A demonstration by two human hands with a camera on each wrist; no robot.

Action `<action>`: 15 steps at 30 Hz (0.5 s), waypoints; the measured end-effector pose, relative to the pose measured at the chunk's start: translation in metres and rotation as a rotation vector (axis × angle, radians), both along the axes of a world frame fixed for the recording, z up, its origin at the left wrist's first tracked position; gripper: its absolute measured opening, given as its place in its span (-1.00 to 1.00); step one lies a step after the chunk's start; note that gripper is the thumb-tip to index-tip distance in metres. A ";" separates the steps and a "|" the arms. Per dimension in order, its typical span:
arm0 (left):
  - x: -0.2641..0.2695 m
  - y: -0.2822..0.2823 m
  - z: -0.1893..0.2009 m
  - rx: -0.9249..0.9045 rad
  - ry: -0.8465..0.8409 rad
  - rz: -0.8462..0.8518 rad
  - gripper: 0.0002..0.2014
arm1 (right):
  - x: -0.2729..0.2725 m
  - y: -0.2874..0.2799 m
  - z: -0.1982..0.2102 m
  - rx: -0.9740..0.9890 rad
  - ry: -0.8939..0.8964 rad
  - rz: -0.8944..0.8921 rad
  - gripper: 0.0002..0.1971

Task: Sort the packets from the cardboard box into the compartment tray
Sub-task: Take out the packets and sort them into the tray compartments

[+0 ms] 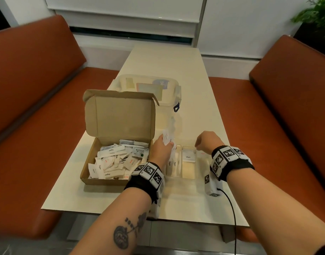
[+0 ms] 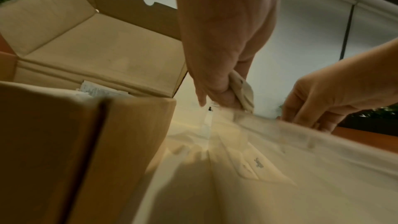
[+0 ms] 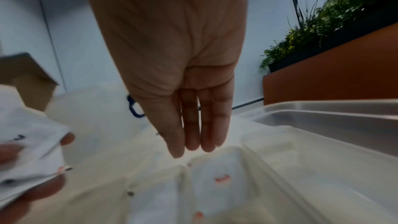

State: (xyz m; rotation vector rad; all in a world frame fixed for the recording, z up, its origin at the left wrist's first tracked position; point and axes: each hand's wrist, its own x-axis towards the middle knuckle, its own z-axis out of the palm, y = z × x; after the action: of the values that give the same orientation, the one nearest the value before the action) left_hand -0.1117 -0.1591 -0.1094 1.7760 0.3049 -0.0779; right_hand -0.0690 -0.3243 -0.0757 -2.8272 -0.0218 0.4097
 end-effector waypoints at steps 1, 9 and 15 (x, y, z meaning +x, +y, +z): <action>0.000 0.000 0.002 -0.055 -0.016 0.046 -0.73 | 0.000 0.003 0.003 0.051 -0.046 0.006 -0.84; 0.001 -0.003 0.022 -0.708 0.040 0.037 -0.68 | -0.014 0.031 0.028 0.654 -0.172 -0.038 -0.89; 0.000 0.006 0.027 -0.750 0.076 -0.172 -0.68 | -0.019 0.035 0.024 0.710 -0.184 -0.094 -0.76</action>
State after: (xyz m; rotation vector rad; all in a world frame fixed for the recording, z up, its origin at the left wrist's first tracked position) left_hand -0.1119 -0.1533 -0.0823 1.0500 0.1441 -0.3380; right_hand -0.0875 -0.2895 -0.0518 -2.1426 -0.0583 0.0860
